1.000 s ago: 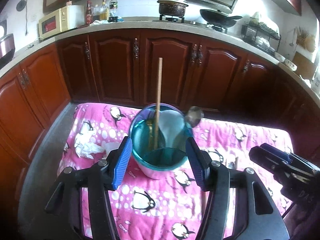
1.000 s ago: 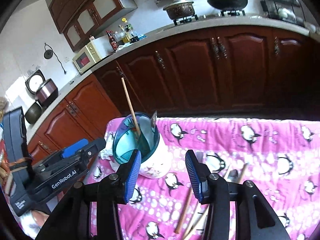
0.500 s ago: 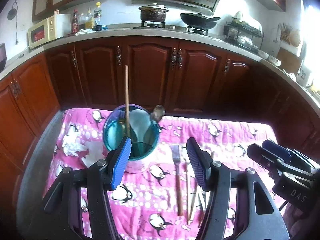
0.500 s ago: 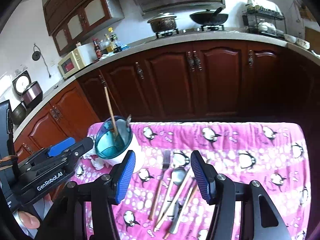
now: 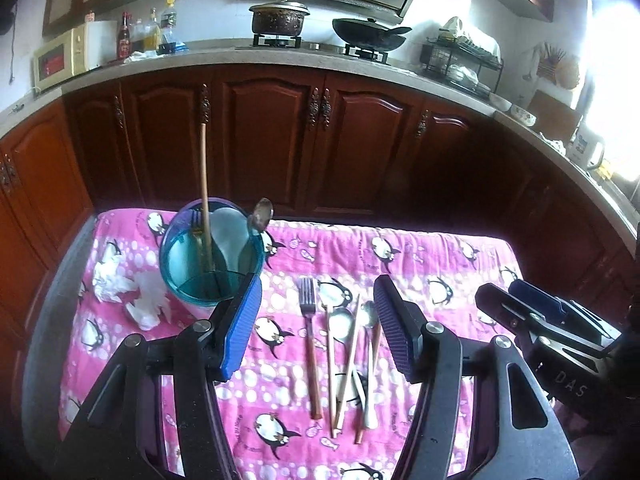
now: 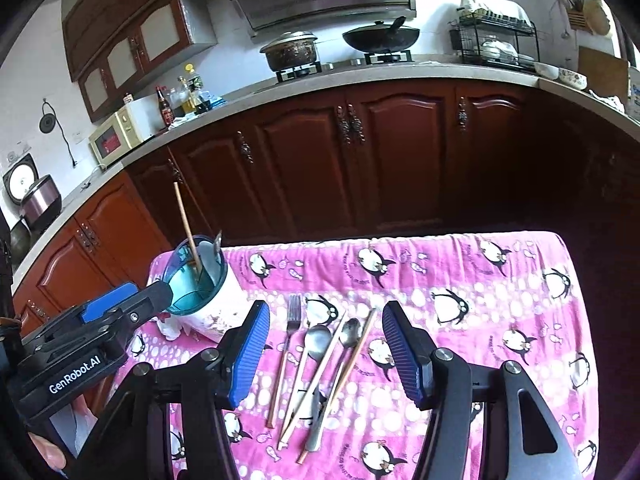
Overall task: Organize utensils
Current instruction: 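Withdraw both tools from the cup back over the remaining utensils, then grasp the wooden-handled fork with the left tool while the right tool grasps a chopstick, then lift the fork and chopstick up toward the floral cup with both tools, then lower the fork and chopstick into the floral cup while both tools open, then withdraw both tools from the cup back over the remaining utensils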
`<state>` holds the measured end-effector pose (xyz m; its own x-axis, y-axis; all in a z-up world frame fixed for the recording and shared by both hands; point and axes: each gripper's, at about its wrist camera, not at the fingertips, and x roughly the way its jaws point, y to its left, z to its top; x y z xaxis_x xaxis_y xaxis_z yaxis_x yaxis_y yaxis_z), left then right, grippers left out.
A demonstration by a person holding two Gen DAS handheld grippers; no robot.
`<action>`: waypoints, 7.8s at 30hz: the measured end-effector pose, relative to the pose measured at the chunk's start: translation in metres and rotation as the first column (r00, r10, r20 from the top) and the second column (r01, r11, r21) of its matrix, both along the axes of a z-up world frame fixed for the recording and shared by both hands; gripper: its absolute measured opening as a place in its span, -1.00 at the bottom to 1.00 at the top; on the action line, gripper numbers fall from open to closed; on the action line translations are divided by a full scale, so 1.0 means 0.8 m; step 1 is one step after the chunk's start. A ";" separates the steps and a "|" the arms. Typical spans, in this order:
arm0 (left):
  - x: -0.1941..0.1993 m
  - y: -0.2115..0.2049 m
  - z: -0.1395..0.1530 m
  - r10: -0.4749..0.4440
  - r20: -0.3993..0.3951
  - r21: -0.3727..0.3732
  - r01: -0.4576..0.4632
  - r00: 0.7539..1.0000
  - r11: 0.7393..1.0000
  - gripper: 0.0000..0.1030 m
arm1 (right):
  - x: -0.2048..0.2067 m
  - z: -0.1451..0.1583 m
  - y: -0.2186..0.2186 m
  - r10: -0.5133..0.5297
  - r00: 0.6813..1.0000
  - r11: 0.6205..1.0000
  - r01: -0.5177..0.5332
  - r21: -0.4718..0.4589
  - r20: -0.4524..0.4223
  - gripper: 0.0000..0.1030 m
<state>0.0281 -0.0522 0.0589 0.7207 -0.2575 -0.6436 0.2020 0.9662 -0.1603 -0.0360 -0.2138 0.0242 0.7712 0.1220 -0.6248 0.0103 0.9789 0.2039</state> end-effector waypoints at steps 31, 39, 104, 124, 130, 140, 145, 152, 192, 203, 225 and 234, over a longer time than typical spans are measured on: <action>0.024 0.026 -0.075 0.010 -0.173 -0.049 -0.019 0.985 0.999 0.29 | 0.029 -0.083 -0.037 0.026 0.991 0.996 -0.014 0.084 -0.135 0.16; 0.031 0.008 -0.145 -0.012 -0.251 0.012 0.016 0.968 1.000 0.29 | 0.066 -0.158 -0.045 0.079 0.969 0.989 -0.046 0.143 -0.233 -0.11; 0.084 -0.030 -0.234 -0.300 -0.380 -0.078 0.293 0.875 0.953 -0.64 | 0.133 -0.239 -0.064 0.323 0.882 0.926 -0.220 0.306 -0.343 -0.76; -0.001 0.028 -0.093 -0.261 -0.115 -0.095 0.251 0.959 0.963 -0.68 | 0.046 -0.095 -0.022 0.348 0.936 0.926 -0.333 0.177 -0.061 -0.84; -0.023 0.034 -0.070 -0.244 -0.073 -0.086 0.238 0.967 0.967 -0.96 | 0.025 -0.075 -0.016 0.335 0.942 0.932 -0.328 0.156 -0.015 -0.85; -0.038 0.047 -0.029 -0.229 -0.020 -0.095 0.227 0.973 0.969 -0.97 | 0.010 -0.037 -0.010 0.340 0.939 0.928 -0.344 0.144 0.050 -0.86; -0.035 0.066 0.012 -0.200 0.037 -0.083 0.202 0.979 0.976 -0.96 | 0.018 -0.002 -0.003 0.351 0.931 0.923 -0.362 0.133 0.102 -0.86; -0.008 0.120 0.081 -0.080 0.146 -0.041 0.087 0.986 0.995 -0.96 | 0.041 0.066 0.017 0.368 0.904 0.909 -0.399 0.120 0.218 -0.86; 0.159 0.150 -0.026 0.135 0.087 0.162 -0.148 0.987 0.976 -0.95 | 0.249 0.012 0.178 0.375 0.908 0.919 -0.391 0.053 0.189 -0.86; 0.163 0.147 -0.043 0.148 0.037 0.139 -0.151 0.988 0.979 -0.94 | 0.257 -0.019 0.166 0.406 0.907 0.896 -0.419 0.145 0.111 -0.82; 0.113 0.150 -0.013 0.177 0.010 0.024 -0.177 0.984 0.984 0.10 | 0.187 -0.013 0.130 0.356 0.930 0.923 -0.365 0.123 0.093 -0.27; 0.076 0.114 -0.012 0.145 0.013 0.026 -0.146 0.989 0.989 0.10 | 0.131 -0.012 0.104 0.281 0.957 0.953 -0.288 0.097 0.078 -0.20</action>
<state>0.0885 0.0386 0.0491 0.7565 -0.1320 -0.6406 0.0607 0.9894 -0.1322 0.0687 -0.1304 0.0148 0.7322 0.4049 -0.5476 -0.2814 0.9121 0.2981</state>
